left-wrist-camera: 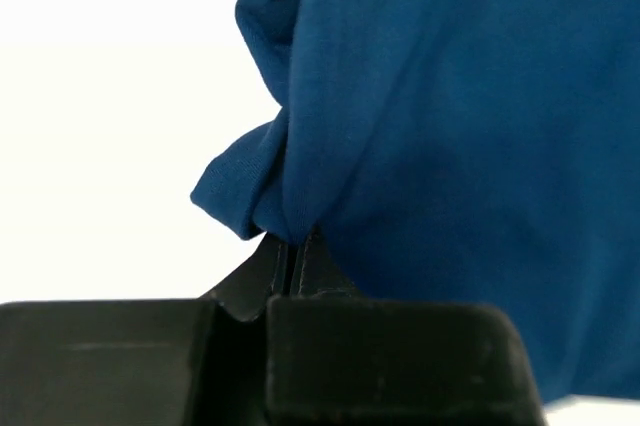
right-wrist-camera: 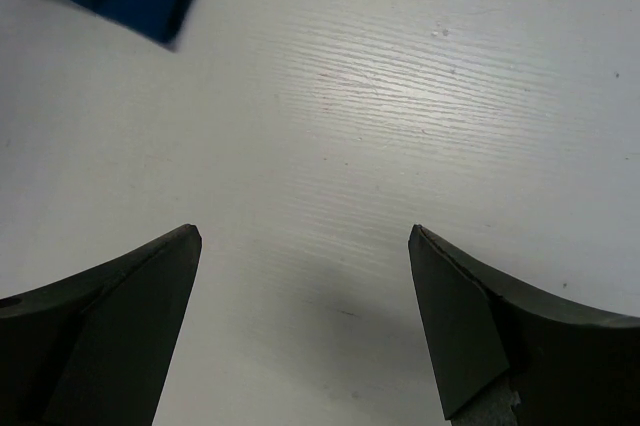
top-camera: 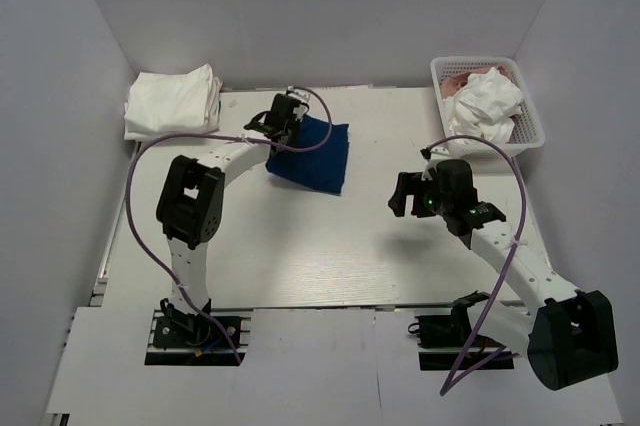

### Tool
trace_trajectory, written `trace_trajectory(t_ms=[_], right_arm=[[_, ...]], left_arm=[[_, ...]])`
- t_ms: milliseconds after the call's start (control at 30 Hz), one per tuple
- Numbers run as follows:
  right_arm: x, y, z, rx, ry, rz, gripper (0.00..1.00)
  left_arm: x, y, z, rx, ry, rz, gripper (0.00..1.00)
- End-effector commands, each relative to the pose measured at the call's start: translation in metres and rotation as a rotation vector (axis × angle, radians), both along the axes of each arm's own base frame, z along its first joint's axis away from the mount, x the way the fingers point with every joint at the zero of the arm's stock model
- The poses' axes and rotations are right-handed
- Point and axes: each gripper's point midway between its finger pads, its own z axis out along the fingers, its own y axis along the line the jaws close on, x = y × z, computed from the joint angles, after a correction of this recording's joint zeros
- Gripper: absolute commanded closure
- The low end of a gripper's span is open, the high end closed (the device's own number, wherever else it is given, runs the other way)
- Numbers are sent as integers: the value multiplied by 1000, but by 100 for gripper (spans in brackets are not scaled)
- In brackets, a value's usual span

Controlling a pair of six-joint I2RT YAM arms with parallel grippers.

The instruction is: Fold and stack the t-shirts

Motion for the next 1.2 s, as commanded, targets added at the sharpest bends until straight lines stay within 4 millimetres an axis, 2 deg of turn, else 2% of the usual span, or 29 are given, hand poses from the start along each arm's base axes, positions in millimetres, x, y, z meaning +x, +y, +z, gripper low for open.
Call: trace_trajectory(t_ms=[0,100,133,167,200,233,333,400,500,533,633,667,700,733,833,933,1000,1100,1133,1167], right_arm=[[3,-11,-2,-56,-27,-29,10],[4,-14,-4,-67,-28,-35,10],[4,-14,-6,-71,-22,-31,10],[1,-13,-7,-68,-6,-26,10],[3,-10,-2,-62,-10,-23,10],[2,-10,-3,-62,0,-22,10],[-1,-10,-5,-58,12,-21,10],[-3,-10,-8,-57,19,-20,10],[-4,-10,-13,-56,37,-23,10],[-5,-9,-16,-53,47,-24,10],[-6,-7,-22,-37,68,-29,10],[-6,-6,-23,-32,72,-30,10],[-5,-4,-24,-22,72,-23,10],[-6,-3,-25,-15,75,-26,10],[-5,-3,-28,-15,84,-29,10],[-3,-2,-30,-15,91,-31,10],[-2,-2,-31,-15,93,-35,10],[-1,0,-29,-6,87,-30,10],[-1,1,-28,-2,84,-26,10],[-2,1,-28,2,86,-27,10]], left_arm=[[28,42,109,141,-283,13,100],[35,75,130,233,-326,59,100],[36,82,130,255,-325,57,100],[40,101,131,279,-320,77,100],[45,110,138,307,-335,75,100],[47,121,134,332,-324,88,100],[60,161,145,369,-337,124,100],[67,174,152,391,-365,111,100],[83,201,152,424,-377,117,100],[91,213,167,418,-401,140,100],[112,228,175,402,-394,174,100],[117,226,177,396,-393,164,100],[122,234,191,383,-407,191,100],[128,237,181,373,-386,190,100],[135,241,196,365,-424,199,100],[134,252,202,349,-420,231,100],[135,249,206,309,-430,242,100],[128,257,239,263,-496,273,100],[129,254,239,256,-497,261,100],[127,254,250,253,-518,264,100]])
